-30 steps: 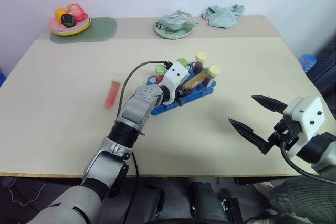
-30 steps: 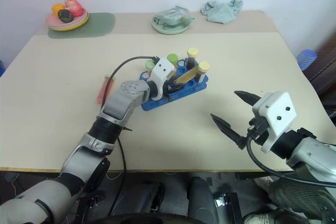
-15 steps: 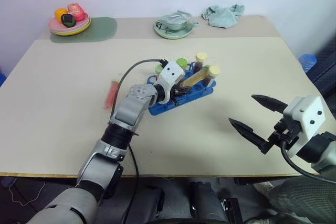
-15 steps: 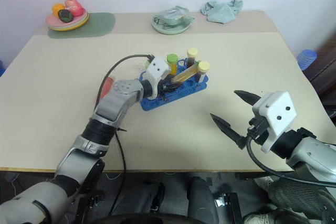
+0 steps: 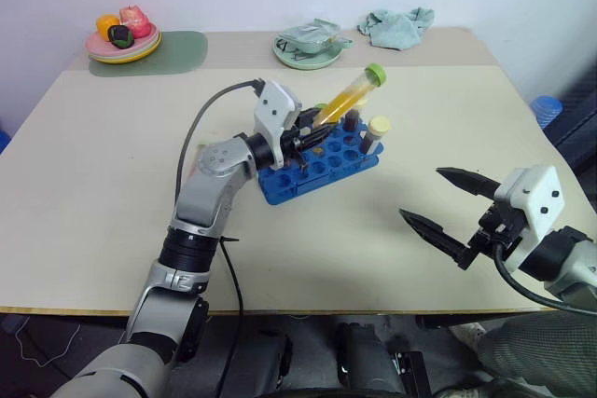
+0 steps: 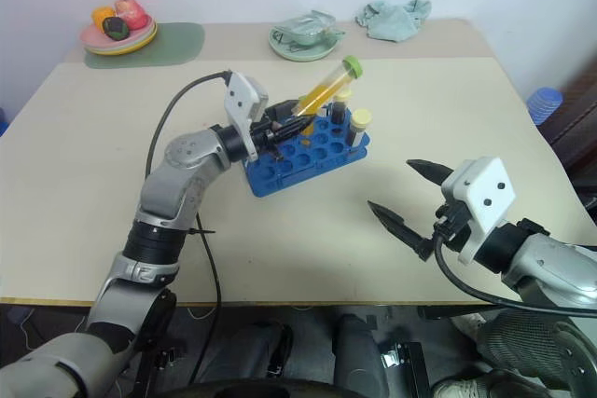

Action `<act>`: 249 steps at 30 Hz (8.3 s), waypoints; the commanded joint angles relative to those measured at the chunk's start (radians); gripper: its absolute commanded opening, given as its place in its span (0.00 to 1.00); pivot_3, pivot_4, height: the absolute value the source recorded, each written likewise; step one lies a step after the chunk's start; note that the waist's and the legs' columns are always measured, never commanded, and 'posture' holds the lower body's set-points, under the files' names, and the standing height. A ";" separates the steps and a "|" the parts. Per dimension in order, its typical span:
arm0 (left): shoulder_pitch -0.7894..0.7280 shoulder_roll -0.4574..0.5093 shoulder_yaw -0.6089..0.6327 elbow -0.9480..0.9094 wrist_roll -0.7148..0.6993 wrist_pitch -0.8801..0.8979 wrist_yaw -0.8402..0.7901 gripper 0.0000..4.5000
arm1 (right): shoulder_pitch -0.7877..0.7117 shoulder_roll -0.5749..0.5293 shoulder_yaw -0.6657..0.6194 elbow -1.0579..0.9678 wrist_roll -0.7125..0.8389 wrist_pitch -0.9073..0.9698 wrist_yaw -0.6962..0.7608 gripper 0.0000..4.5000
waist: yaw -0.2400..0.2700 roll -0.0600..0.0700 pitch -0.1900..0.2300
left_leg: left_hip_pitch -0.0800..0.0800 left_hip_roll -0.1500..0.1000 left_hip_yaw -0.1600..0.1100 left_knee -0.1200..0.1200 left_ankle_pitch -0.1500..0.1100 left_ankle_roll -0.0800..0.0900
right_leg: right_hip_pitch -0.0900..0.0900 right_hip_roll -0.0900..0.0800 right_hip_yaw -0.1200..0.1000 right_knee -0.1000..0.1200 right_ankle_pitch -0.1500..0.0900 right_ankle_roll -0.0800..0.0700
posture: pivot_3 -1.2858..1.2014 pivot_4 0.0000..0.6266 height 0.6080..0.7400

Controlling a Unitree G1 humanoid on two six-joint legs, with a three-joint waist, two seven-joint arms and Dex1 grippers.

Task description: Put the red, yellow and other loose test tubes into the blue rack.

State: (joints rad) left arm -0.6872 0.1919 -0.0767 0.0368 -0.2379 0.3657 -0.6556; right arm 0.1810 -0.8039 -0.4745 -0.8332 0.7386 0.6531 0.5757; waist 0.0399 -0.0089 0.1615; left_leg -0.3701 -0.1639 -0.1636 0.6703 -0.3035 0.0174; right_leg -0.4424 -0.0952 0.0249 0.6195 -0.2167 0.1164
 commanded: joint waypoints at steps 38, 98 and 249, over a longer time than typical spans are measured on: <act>0.153 0.159 0.207 -0.183 -0.009 0.539 0.424 0.32 | -0.293 -0.003 0.238 0.283 -0.118 -0.131 0.232 1.00 | 0.001 0.000 0.000 | -0.002 0.000 0.000 0.004 0.000 0.000 | -0.001 0.000 0.000 0.002 0.000 0.000 | 0.52 0.24 1.00; -0.659 0.401 -0.045 0.735 -0.150 1.249 0.390 0.99 | -0.556 -0.144 0.304 0.315 0.021 0.046 0.390 1.00 | -0.002 -0.003 0.003 | -0.005 0.000 0.000 0.008 -0.003 0.000 | -0.004 0.001 -0.001 0.006 0.000 0.000 | 0.52 0.24 1.00; -0.316 -0.060 0.255 0.156 -0.265 -0.038 0.132 0.71 | -0.254 -0.036 0.140 0.090 0.121 0.023 0.014 1.00 | -0.001 -0.005 0.003 | -0.004 0.003 0.009 0.013 -0.003 0.002 | -0.005 0.001 0.001 0.008 0.004 -0.002 | 0.52 0.24 1.00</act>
State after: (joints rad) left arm -0.9284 0.0978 0.0882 0.1831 -0.4803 0.2659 -0.6571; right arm -0.0538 -0.8332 -0.3360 -0.7439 0.8668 0.7046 0.5755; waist 0.0394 -0.0138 0.1648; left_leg -0.3736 -0.1614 -0.1548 0.6834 -0.3065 0.0191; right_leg -0.4472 -0.0942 0.0256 0.6281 -0.2127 0.1145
